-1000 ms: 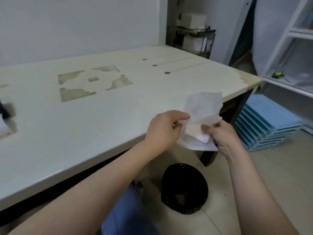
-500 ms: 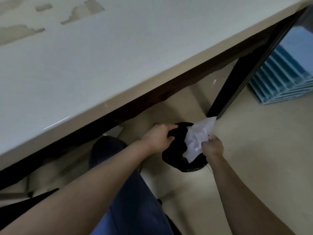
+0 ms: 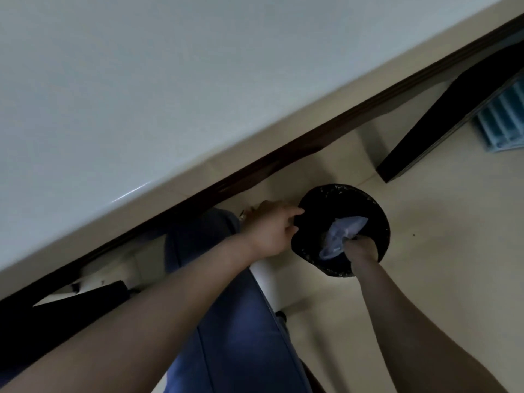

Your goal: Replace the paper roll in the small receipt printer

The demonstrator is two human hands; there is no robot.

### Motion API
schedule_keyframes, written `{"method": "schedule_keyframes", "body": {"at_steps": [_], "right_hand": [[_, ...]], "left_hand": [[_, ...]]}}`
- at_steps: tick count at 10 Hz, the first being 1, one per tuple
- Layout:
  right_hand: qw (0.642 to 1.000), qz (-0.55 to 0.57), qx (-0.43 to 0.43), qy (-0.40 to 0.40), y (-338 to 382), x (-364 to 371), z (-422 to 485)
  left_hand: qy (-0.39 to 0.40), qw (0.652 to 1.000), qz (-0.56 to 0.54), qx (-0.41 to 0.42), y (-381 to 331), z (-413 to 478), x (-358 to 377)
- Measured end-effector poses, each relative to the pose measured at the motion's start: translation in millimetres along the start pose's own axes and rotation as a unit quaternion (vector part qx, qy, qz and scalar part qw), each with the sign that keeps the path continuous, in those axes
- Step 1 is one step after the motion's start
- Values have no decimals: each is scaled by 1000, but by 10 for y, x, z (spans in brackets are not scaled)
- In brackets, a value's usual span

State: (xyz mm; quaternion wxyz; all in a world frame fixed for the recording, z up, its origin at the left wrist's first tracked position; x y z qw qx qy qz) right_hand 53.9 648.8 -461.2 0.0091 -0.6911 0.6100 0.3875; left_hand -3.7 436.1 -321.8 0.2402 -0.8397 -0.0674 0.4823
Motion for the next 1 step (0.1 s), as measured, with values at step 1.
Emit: {"method": "schedule_keyframes", "body": {"at_steps": [1], "right_hand": [[997,53,-30,-50,64,-77,-95]], "left_hand": [[-43,999,-16,27,-77,-162,-126]]}}
Point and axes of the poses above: each hand's wrist, its own z-axis towards the middle knuckle, its own x-axis out of the palm, y = z × x, the point moved 6 cm from there along z, towards the middle knuckle, and after that the axes turned 5 degrees about -x, right-handed, at the moved point
